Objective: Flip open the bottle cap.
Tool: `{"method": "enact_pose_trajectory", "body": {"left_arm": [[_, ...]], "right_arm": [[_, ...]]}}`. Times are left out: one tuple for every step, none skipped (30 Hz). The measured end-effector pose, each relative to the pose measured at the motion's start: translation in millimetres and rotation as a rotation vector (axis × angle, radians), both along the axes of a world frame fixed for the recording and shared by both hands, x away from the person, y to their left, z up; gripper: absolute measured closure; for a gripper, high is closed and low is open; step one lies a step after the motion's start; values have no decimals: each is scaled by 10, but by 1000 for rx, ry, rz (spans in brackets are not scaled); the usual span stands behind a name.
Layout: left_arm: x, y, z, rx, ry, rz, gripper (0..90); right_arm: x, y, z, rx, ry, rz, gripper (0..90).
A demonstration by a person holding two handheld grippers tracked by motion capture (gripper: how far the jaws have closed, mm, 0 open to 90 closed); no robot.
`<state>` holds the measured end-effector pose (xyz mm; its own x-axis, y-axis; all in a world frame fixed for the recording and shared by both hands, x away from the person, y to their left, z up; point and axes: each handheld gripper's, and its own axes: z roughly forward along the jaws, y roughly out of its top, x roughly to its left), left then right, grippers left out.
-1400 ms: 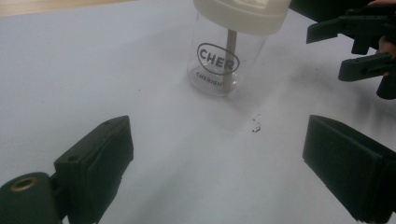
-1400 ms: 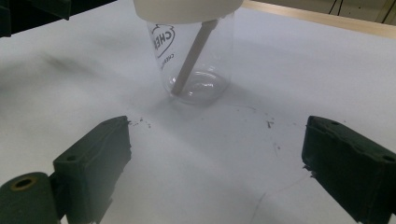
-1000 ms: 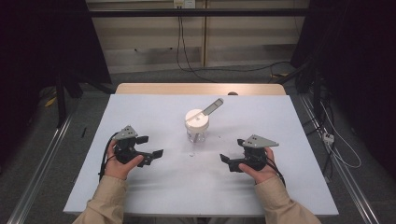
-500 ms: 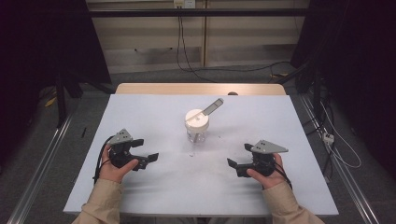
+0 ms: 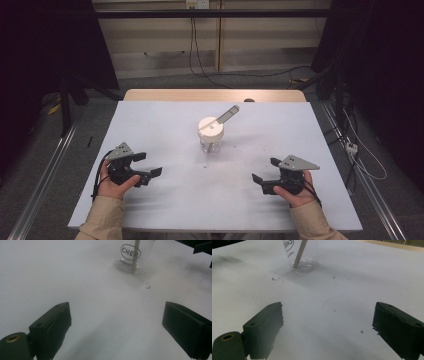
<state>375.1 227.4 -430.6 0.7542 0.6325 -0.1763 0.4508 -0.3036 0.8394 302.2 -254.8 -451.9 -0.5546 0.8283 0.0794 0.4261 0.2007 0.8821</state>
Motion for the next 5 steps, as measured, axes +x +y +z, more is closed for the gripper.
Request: {"method": "enact_pose_trajectory", "body": {"left_arm": [[4, 2, -1, 3, -3, 0, 84], [2, 2, 0, 1, -3, 4, 84], [3, 4, 3, 1, -4, 4, 84], [3, 5, 3, -6, -4, 8, 84], [4, 9, 3, -7, -4, 10, 84]], "right_arm": [[-5, -10, -4, -1, -2, 0, 92], [-11, -17, -6, 0, -1, -1, 91], [-15, -24, -8, -1, 0, -2, 92], [-17, -29, -9, 0, -1, -3, 92], [-21, -34, -9, 1, -1, -5, 92]]}}
